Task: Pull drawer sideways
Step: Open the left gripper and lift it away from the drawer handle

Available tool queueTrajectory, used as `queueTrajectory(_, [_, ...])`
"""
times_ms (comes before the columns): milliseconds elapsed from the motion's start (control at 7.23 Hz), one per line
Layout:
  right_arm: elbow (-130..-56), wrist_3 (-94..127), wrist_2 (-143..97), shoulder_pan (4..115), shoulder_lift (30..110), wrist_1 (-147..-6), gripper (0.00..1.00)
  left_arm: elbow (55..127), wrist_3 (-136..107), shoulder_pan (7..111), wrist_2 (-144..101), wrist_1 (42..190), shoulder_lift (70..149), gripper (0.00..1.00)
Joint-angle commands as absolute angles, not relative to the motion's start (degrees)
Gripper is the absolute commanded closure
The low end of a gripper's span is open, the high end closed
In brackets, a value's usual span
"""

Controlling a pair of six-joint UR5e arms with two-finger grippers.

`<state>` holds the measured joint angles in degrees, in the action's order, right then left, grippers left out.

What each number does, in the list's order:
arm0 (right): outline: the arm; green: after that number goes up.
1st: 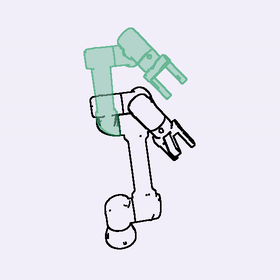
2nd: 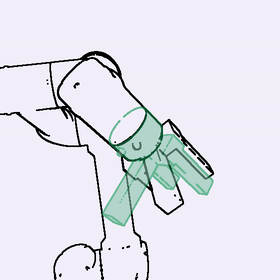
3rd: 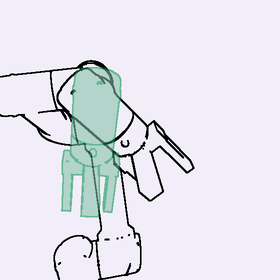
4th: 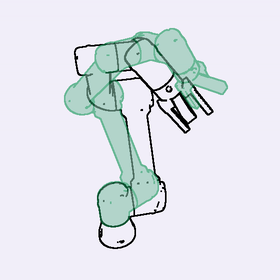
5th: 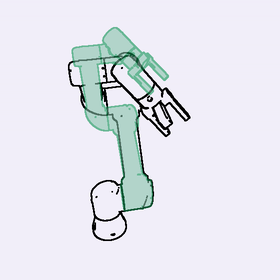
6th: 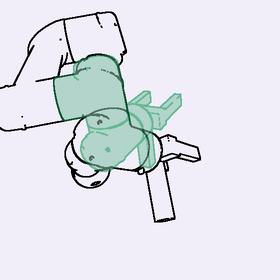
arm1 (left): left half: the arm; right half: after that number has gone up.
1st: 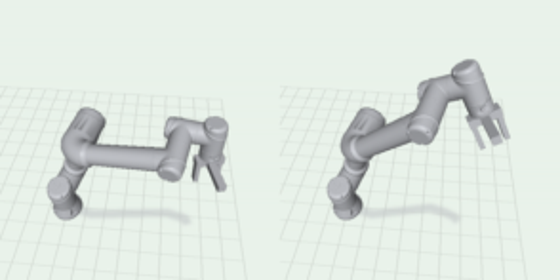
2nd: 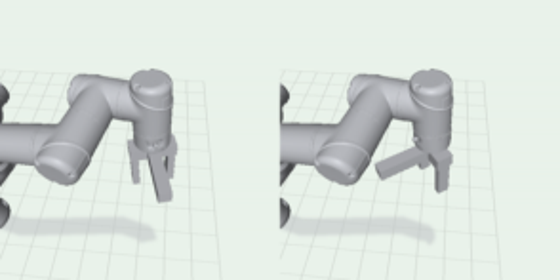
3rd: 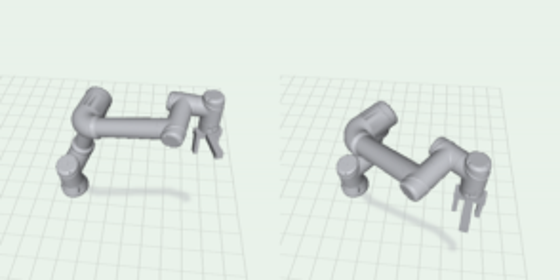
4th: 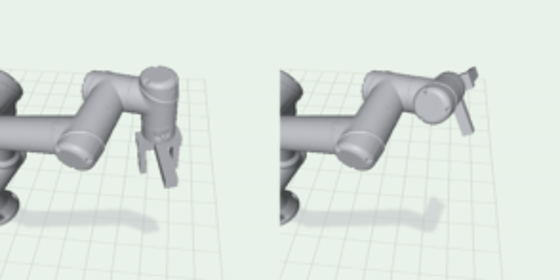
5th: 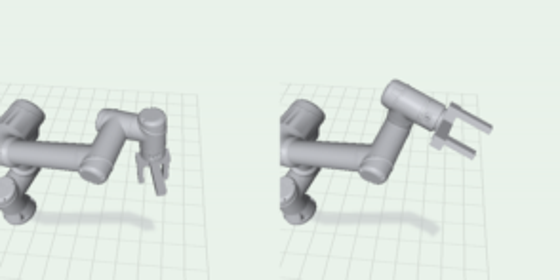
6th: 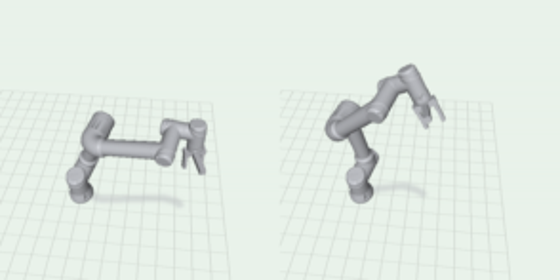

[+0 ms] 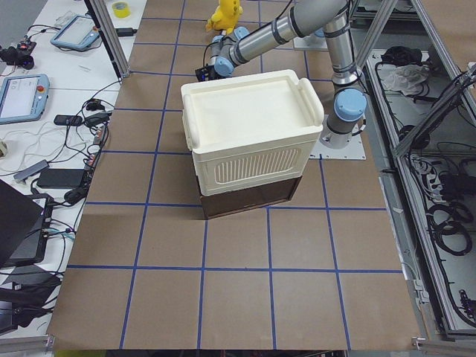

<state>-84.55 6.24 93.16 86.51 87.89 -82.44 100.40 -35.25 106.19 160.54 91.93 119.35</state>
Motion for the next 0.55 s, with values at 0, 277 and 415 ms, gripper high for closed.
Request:
queueTrajectory(0, [-84.55,6.24,93.16,86.57,87.89,-82.35,0.00,98.89,-29.04,106.70,157.35,91.76,117.34,0.26])
queueTrajectory(277, [-84.55,6.24,93.16,86.57,87.89,-82.44,0.00,93.72,-20.61,107.05,141.08,90.19,113.84,0.26])
queueTrajectory(415, [-84.55,6.24,93.16,86.57,87.89,-82.44,0.00,90.99,-12.74,106.88,130.36,87.83,111.21,0.26])
